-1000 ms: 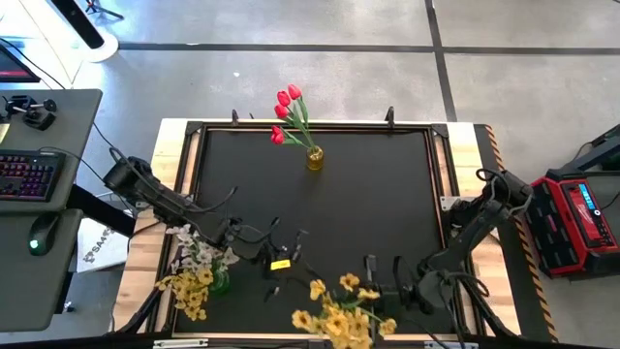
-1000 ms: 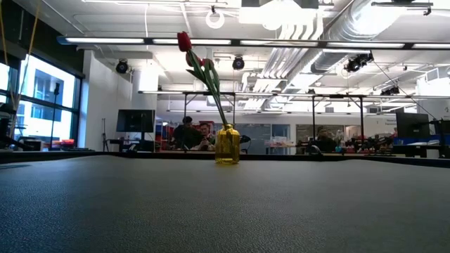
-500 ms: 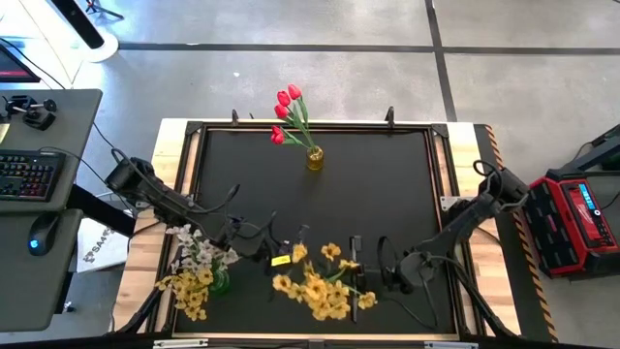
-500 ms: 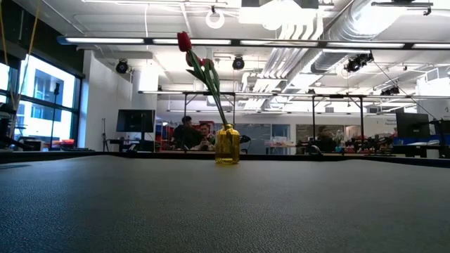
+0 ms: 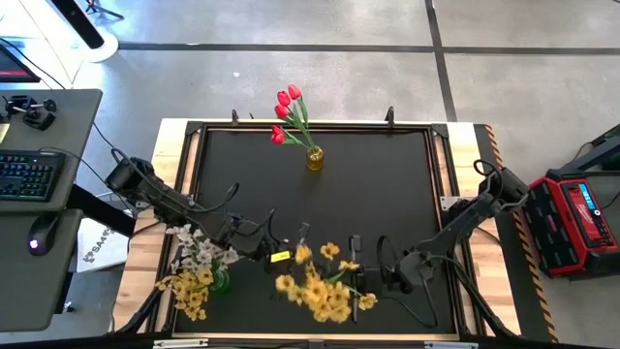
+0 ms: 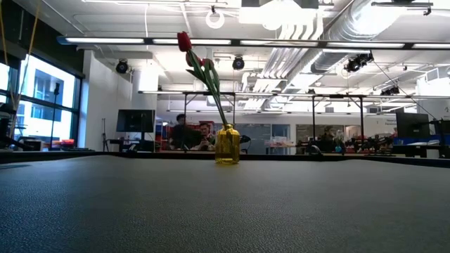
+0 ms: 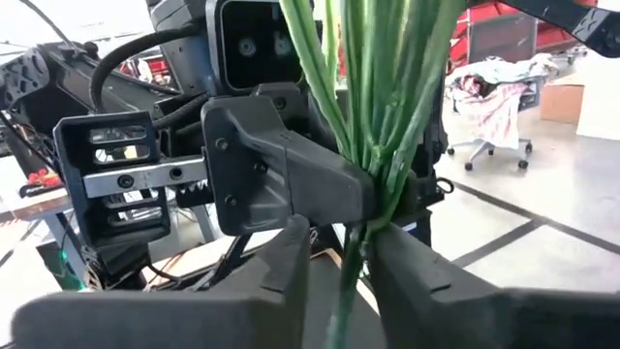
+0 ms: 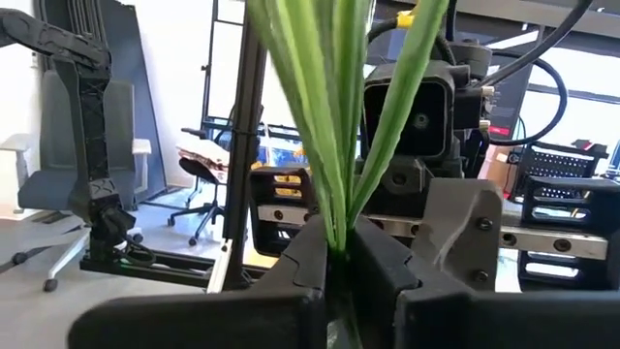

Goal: Sort flowers into vase by color
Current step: Put the yellow flowers into the green vase

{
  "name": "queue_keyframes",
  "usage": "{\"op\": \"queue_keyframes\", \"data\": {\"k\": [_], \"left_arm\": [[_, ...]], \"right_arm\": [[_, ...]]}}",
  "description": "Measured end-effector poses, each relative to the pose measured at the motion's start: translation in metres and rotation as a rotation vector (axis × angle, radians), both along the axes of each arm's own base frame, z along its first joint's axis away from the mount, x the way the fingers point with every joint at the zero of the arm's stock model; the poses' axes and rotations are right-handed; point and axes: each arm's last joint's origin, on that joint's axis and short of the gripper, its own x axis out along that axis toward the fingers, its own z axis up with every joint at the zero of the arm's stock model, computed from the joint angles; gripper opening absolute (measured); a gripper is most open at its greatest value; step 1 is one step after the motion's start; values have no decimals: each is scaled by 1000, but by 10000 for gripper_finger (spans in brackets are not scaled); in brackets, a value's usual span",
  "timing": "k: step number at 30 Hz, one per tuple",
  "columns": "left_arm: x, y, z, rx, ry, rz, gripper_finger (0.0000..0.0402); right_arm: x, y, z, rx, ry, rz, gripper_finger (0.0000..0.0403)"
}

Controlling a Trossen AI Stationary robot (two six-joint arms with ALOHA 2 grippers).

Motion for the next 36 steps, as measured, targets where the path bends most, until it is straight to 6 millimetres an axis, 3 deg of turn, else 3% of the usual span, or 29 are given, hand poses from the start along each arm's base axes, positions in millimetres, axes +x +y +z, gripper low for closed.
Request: {"op": "queue_keyframes", "data": {"k": [5,11,15,19,26,31,36], "left_arm": [[-6,0,-2,3,85,16,13],[-32,-8,7,60,160,206,7],[-64,-12,26,67,160,319,3],[-105,-16,52,41,121,368,2],[-171,-27,83,-133,103,196,1],[-198,-51,78,-105,113,151,1],[-181,-74,50,-11,139,270,1]], "right_arm": [[1,-2,-1,48,16,-29,47],[-13,1,13,74,-4,-38,134],[-25,5,22,78,-12,-13,181],[-29,10,22,62,-10,5,204],[-27,9,17,64,33,2,208],[-19,2,10,93,79,11,208],[-2,-7,1,103,95,119,208]]}}
